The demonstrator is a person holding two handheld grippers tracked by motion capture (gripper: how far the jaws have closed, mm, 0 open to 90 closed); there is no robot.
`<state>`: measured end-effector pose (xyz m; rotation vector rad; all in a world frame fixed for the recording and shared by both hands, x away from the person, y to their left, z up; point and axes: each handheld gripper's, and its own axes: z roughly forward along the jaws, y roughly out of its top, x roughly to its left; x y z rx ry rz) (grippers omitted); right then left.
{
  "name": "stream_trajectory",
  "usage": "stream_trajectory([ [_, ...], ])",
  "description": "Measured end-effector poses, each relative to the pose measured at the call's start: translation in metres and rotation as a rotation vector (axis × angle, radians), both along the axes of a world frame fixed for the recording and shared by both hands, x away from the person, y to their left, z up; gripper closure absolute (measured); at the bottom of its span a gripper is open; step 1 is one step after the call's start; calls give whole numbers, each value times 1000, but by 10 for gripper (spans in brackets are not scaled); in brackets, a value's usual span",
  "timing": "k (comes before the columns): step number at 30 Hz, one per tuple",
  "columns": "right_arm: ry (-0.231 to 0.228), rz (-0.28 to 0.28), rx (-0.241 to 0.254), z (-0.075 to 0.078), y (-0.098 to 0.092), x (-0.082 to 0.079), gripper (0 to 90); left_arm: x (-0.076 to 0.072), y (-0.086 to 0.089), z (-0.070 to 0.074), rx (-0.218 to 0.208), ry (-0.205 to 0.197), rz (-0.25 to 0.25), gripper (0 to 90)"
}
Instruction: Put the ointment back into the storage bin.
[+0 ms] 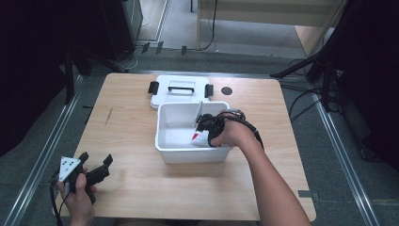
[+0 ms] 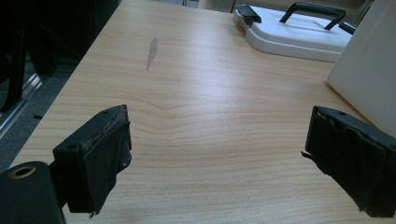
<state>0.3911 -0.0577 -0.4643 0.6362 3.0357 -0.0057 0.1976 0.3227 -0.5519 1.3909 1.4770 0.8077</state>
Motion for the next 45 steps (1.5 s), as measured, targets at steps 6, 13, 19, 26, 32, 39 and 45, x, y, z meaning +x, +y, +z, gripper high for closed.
stream_trajectory([
  [6,8,4,-3,-1,0,0,719,0,0,0,0,2,-1,80],
  [13,4,13,-18,-2,1,0,719,0,0,0,0,3,-1,79],
  [19,-3,21,-21,-3,1,-1,718,0,0,0,-2,3,1,79],
  [26,-1,26,-30,-3,1,-1,720,0,0,0,-2,3,1,79],
  [32,-4,28,-29,-3,1,-2,717,0,0,0,-2,3,1,79],
  [39,-4,35,-31,-3,1,-2,719,0,0,0,-2,3,1,79],
  [45,-12,30,-14,-2,2,-3,551,0,0,0,-3,3,-1,79],
])
